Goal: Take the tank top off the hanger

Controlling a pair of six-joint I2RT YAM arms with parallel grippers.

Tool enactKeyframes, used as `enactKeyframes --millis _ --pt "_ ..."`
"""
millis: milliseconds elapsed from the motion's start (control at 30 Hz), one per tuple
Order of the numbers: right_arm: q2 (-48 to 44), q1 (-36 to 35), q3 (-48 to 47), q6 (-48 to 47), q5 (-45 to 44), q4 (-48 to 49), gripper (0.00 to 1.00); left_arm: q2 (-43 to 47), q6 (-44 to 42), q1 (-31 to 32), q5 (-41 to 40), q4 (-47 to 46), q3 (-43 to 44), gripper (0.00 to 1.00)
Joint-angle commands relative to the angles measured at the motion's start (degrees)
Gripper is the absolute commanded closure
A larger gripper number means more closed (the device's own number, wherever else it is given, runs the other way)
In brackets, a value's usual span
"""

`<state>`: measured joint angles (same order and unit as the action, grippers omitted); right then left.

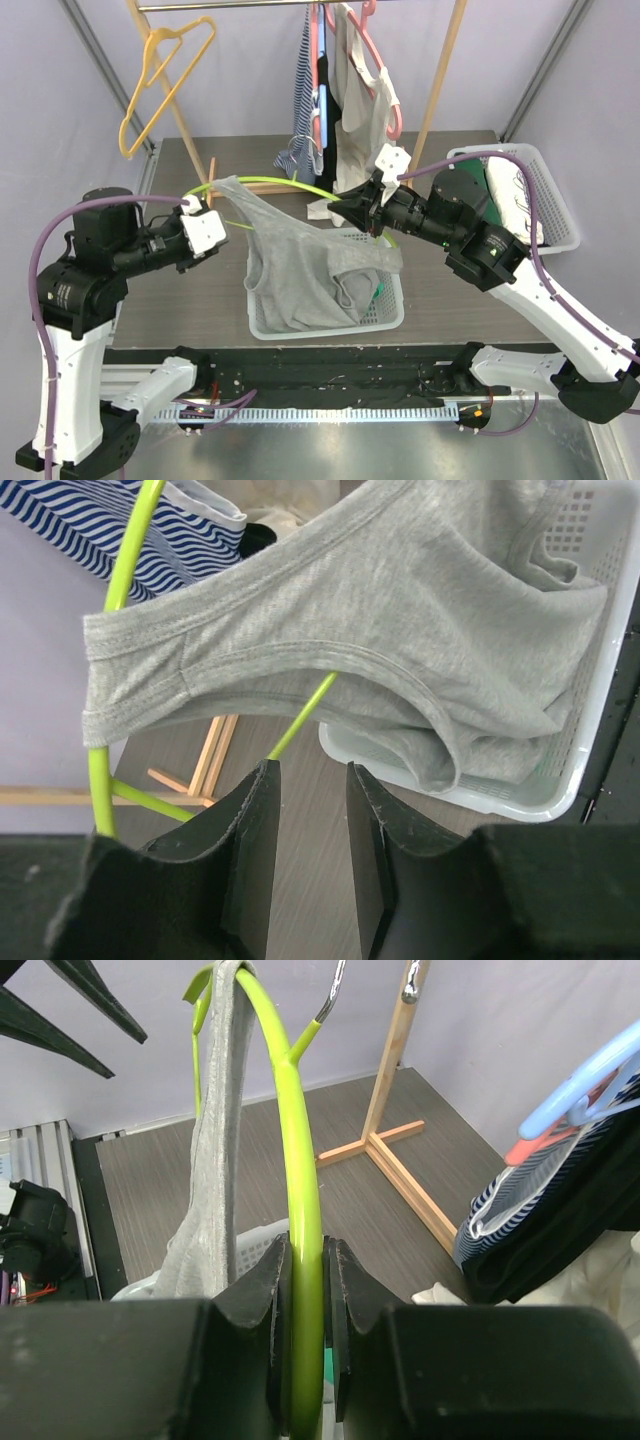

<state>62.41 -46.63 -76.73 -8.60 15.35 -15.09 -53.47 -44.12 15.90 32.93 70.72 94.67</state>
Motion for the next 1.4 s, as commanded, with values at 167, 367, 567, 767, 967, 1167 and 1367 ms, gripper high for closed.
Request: enactKeyframes --millis 167,367,567,767,967,1167,1367 --pt "-0.9 0.0 -2.3 3.1 3.3 5.2 0.99 -0.7 2.2 0.2 -2.3 -7.3 -0.5 0.68" --pt "-1.9 0.1 -1.2 4.6 5.0 6.4 0.99 -1.9 2.6 0.7 -7.2 -9.6 -2.3 0.69" --pt "-2.2 0.0 -1.1 5.9 7.2 7.3 0.99 -2.8 3.2 1.5 -10.1 -11.6 -4.2 0.72" --pt "-1.8 0.0 0.2 7.5 10.1 8.2 0.99 -4.1 4.0 2.1 -9.0 -12.4 -2.2 0.74" --pt "-0.7 -0.6 1.7 8.2 10.2 8.6 0.99 -5.6 7.2 2.7 -5.4 -12.3 1.8 0.78" --pt "1.0 -3.7 2.5 6.9 7.5 7.8 0.99 -6.6 11.0 2.9 0.2 -11.7 4.3 0.80" --pt "4.5 -8.4 0.0 4.5 4.2 6.9 0.99 -7.9 14.7 3.3 5.8 -11.5 4.7 0.80"
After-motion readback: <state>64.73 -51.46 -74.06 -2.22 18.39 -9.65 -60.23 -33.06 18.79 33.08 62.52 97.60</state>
